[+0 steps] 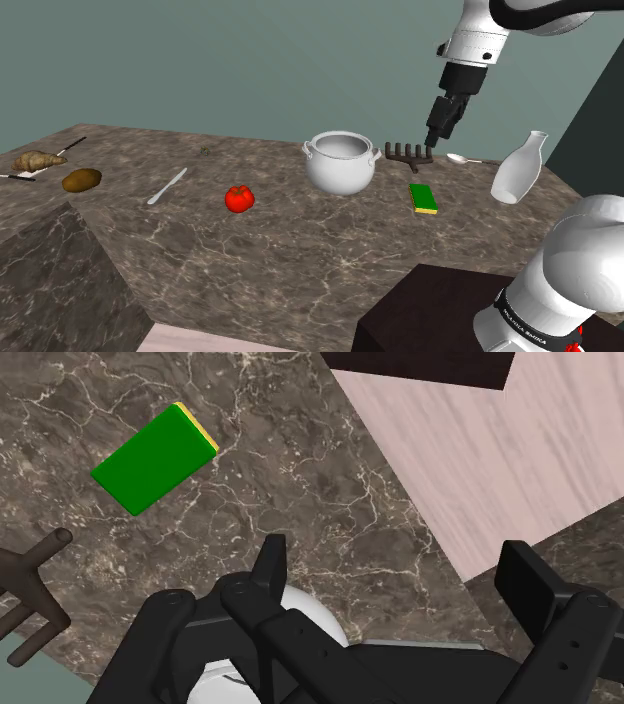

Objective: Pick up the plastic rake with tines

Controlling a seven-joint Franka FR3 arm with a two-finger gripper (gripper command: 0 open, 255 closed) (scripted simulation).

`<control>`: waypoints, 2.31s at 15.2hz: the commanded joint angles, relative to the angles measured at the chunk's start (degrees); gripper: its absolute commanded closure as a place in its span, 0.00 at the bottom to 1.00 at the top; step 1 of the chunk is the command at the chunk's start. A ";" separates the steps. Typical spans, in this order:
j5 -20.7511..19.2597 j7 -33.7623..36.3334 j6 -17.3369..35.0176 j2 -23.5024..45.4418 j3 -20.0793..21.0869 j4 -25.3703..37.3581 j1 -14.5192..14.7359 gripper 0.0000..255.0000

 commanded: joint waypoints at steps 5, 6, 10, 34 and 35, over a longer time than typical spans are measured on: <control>-0.72 2.06 5.52 8.17 -1.20 1.69 -2.12 0.00; -0.87 2.58 6.78 10.24 -1.54 2.26 -2.62 0.00; -1.32 4.63 11.33 18.53 -2.99 5.05 -4.52 0.00; 4.57 13.67 21.81 65.79 -13.30 35.00 -15.81 0.00; 5.08 14.00 21.70 67.66 -13.62 36.64 -16.49 0.00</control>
